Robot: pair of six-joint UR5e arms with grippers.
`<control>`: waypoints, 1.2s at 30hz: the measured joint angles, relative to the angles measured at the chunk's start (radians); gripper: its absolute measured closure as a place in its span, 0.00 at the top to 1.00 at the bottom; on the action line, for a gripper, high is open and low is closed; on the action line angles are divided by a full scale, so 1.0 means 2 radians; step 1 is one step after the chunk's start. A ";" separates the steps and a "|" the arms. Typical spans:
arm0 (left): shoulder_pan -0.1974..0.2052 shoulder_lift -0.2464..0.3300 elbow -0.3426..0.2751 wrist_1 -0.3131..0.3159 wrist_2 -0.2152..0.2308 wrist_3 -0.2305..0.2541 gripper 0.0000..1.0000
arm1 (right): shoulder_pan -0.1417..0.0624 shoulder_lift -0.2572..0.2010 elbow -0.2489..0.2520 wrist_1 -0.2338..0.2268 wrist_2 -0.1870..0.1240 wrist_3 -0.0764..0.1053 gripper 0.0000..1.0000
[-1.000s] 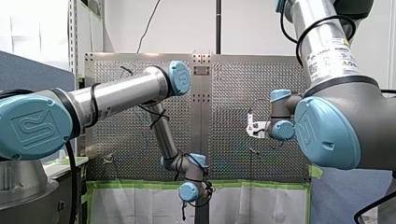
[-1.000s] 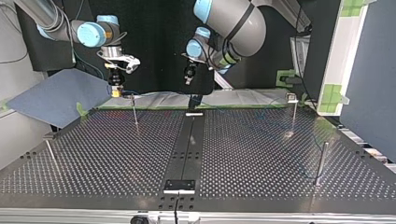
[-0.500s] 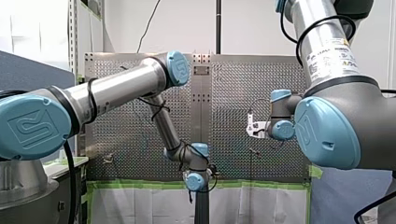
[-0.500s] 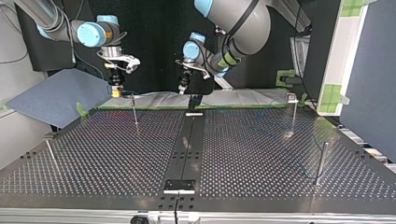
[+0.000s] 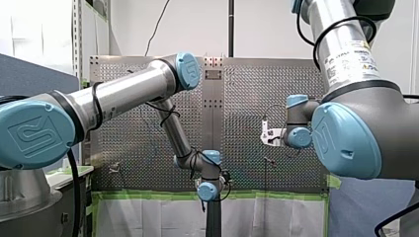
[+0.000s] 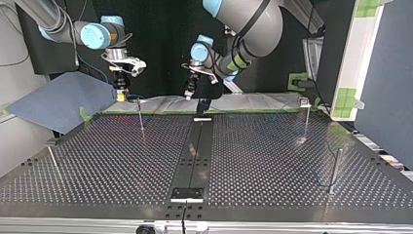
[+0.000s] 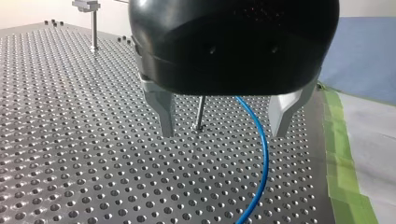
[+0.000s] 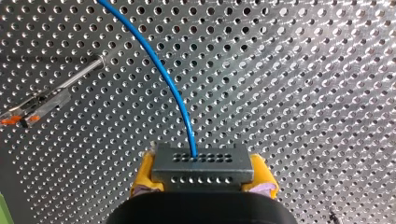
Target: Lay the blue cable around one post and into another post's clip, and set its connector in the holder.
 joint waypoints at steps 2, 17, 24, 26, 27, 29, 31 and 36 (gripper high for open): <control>0.000 -0.001 0.000 0.000 0.002 0.005 1.00 | 0.000 0.000 0.000 0.000 0.000 0.000 0.00; 0.009 -0.019 0.028 -0.023 0.007 0.021 1.00 | 0.000 0.000 0.000 -0.001 0.000 0.000 0.00; 0.011 -0.019 0.037 -0.031 0.007 0.024 1.00 | 0.000 0.000 0.000 -0.001 0.000 0.000 0.00; 0.011 -0.019 0.037 -0.033 0.005 0.027 1.00 | 0.000 0.000 0.000 -0.001 0.000 0.000 0.00; 0.011 -0.020 0.037 -0.034 0.004 0.030 1.00 | 0.000 0.000 0.000 0.000 0.000 0.000 0.00; 0.011 -0.019 0.037 -0.036 0.002 0.033 0.96 | 0.000 0.000 0.000 0.000 0.000 0.000 0.00; 0.012 -0.019 0.037 -0.036 -0.002 0.037 0.82 | 0.000 0.000 0.000 0.000 0.000 0.000 0.00; 0.013 -0.019 0.038 -0.035 -0.008 0.045 0.46 | 0.000 0.000 0.000 0.001 0.000 0.000 0.00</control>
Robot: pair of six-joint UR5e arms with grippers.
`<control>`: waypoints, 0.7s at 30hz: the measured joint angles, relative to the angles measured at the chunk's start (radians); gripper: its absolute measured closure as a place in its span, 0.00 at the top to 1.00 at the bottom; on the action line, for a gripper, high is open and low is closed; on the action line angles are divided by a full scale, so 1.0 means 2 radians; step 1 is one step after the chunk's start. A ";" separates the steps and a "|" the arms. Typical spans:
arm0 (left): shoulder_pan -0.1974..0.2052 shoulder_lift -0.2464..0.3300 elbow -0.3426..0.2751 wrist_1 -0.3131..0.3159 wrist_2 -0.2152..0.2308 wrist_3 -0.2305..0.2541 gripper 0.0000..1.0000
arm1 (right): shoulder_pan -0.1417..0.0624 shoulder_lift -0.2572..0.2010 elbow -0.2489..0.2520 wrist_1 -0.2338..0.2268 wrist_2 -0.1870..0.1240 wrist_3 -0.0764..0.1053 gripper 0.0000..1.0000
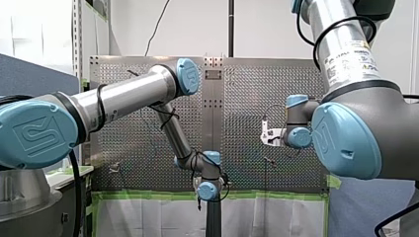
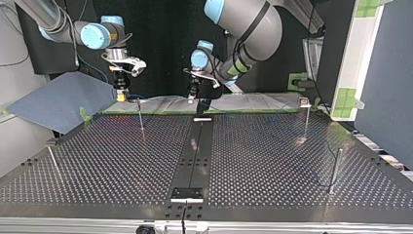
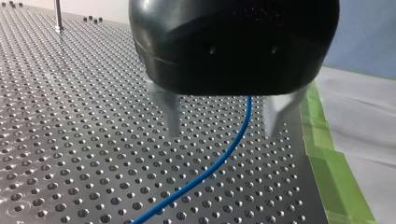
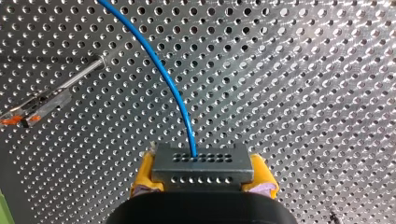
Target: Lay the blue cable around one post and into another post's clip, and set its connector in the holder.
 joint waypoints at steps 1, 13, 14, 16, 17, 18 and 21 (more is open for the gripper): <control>0.000 0.000 0.000 0.001 0.000 0.000 0.36 | 0.000 0.000 0.000 0.000 0.000 0.000 0.00; 0.002 0.000 0.000 0.006 0.020 -0.005 0.01 | 0.000 0.000 0.000 0.001 0.000 0.000 0.00; 0.002 0.000 0.000 0.005 0.021 -0.006 0.01 | 0.000 0.000 0.000 0.001 0.000 0.000 0.00; 0.002 0.000 0.000 0.004 0.023 -0.006 0.01 | 0.000 0.000 0.000 0.001 0.000 0.000 0.00; 0.002 0.000 0.000 0.003 0.024 -0.006 0.01 | 0.000 0.000 0.000 0.001 0.000 0.000 0.00; 0.002 0.000 0.000 0.002 0.024 -0.006 0.01 | 0.000 0.000 0.000 0.001 0.000 0.000 0.00; 0.002 0.000 0.000 0.000 0.026 -0.006 0.01 | 0.000 0.000 0.000 0.002 0.001 -0.001 0.00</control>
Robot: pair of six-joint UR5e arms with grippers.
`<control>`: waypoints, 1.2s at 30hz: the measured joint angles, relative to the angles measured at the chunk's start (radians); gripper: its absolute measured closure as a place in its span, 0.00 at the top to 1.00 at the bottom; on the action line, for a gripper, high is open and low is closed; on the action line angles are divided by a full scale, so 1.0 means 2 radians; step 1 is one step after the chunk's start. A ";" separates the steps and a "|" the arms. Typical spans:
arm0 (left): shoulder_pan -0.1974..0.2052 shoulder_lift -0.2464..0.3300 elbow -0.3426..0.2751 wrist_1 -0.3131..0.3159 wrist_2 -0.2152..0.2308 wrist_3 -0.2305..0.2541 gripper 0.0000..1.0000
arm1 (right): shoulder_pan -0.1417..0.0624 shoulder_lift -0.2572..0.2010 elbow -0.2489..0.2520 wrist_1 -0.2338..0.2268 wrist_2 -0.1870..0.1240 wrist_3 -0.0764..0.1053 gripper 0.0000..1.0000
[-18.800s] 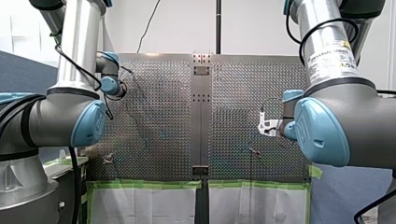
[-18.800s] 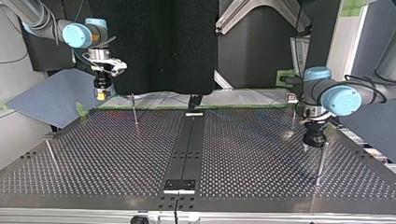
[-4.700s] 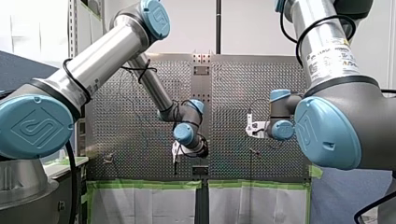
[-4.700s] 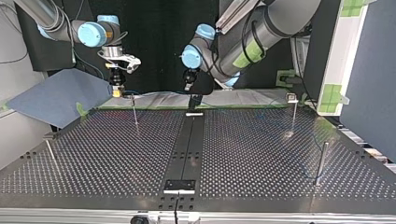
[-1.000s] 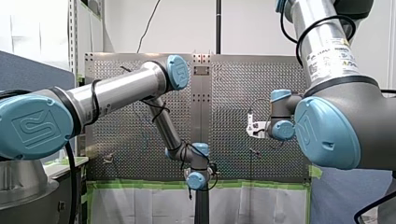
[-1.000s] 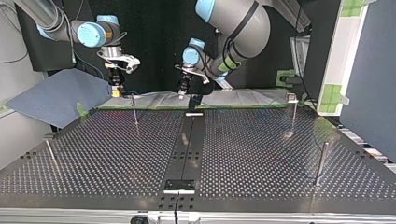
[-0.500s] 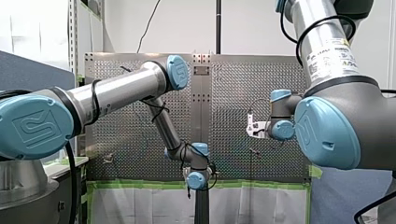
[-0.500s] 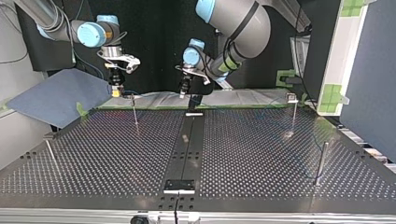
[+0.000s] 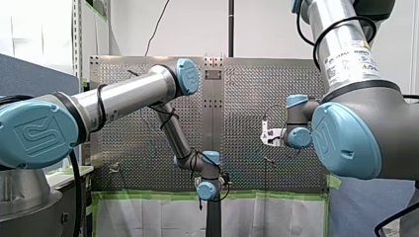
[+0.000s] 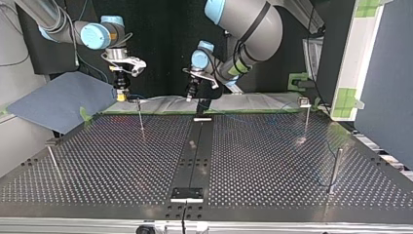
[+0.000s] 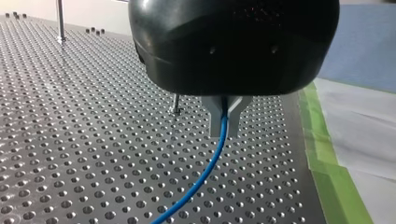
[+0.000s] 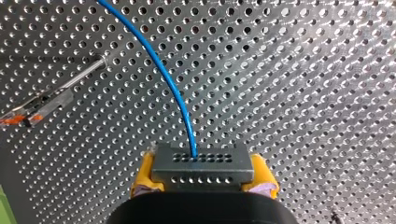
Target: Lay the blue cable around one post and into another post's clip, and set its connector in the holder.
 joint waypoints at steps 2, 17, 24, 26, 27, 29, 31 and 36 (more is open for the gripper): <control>-0.001 0.000 0.000 -0.001 0.000 0.001 0.01 | 0.000 0.000 0.000 0.003 0.002 -0.002 0.00; -0.022 0.006 0.000 -0.022 0.000 0.013 0.01 | -0.008 0.000 0.041 -0.007 0.058 -0.002 0.00; -0.035 0.019 0.000 -0.030 0.000 0.019 0.01 | -0.012 0.000 0.047 0.006 0.080 -0.001 0.00; -0.038 0.020 0.000 -0.032 0.000 0.019 0.01 | -0.015 0.000 0.048 0.007 0.082 0.000 0.00; -0.041 0.021 0.000 -0.034 0.000 0.020 0.01 | -0.017 0.000 0.048 0.008 0.082 0.000 0.00; -0.045 0.022 0.000 -0.035 0.000 0.022 0.01 | -0.020 0.000 0.048 0.008 0.082 0.000 0.00; -0.050 0.024 0.000 -0.037 0.000 0.026 0.01 | -0.023 0.000 0.049 0.008 0.082 0.000 0.00; -0.063 0.029 0.000 -0.038 -0.001 0.029 0.01 | -0.031 0.001 0.049 0.009 0.078 0.000 0.00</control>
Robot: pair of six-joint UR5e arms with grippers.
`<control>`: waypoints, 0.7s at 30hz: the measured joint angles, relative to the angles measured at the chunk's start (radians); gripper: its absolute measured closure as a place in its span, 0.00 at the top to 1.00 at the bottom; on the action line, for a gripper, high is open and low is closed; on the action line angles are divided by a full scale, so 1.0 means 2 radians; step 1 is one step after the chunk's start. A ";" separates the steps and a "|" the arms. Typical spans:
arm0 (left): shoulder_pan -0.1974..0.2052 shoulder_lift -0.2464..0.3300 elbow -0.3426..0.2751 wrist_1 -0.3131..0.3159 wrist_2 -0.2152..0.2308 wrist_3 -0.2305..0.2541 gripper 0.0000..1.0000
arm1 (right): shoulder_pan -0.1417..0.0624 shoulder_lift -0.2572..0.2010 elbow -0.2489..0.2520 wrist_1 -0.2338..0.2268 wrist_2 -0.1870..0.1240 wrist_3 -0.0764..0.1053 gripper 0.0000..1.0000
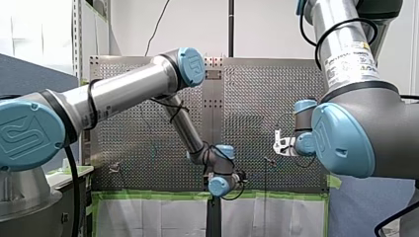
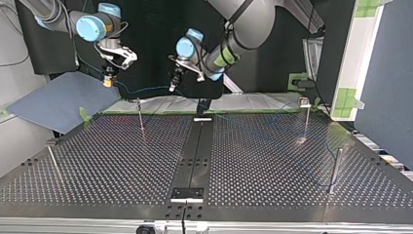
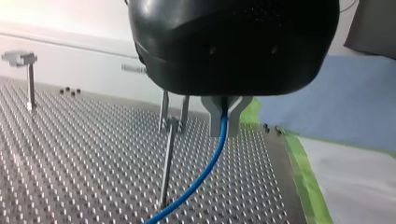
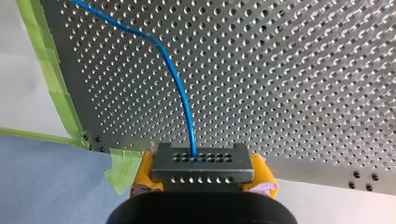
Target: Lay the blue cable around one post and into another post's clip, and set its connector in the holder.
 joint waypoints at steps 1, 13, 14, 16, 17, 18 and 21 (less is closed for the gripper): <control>-0.002 0.000 0.000 0.000 0.000 0.000 0.01 | -0.001 0.000 0.000 0.000 -0.001 0.000 0.00; -0.022 0.005 0.019 -0.022 -0.002 0.002 0.01 | -0.011 0.023 0.000 0.000 -0.013 -0.003 0.00; -0.023 0.005 0.022 -0.025 -0.002 0.003 0.01 | -0.011 0.024 0.000 -0.002 -0.014 -0.003 0.00; -0.025 0.005 0.028 -0.031 -0.002 0.002 0.01 | -0.012 0.026 0.000 -0.006 -0.017 -0.003 0.00; -0.026 0.005 0.030 -0.033 -0.003 0.002 0.01 | -0.013 0.026 0.000 -0.008 -0.020 -0.003 0.00; -0.027 0.005 0.032 -0.035 -0.003 0.002 0.01 | -0.014 0.027 0.000 -0.010 -0.023 -0.004 0.00; -0.028 0.005 0.034 -0.036 -0.003 0.001 0.01 | -0.019 0.027 0.000 -0.013 -0.034 -0.009 0.00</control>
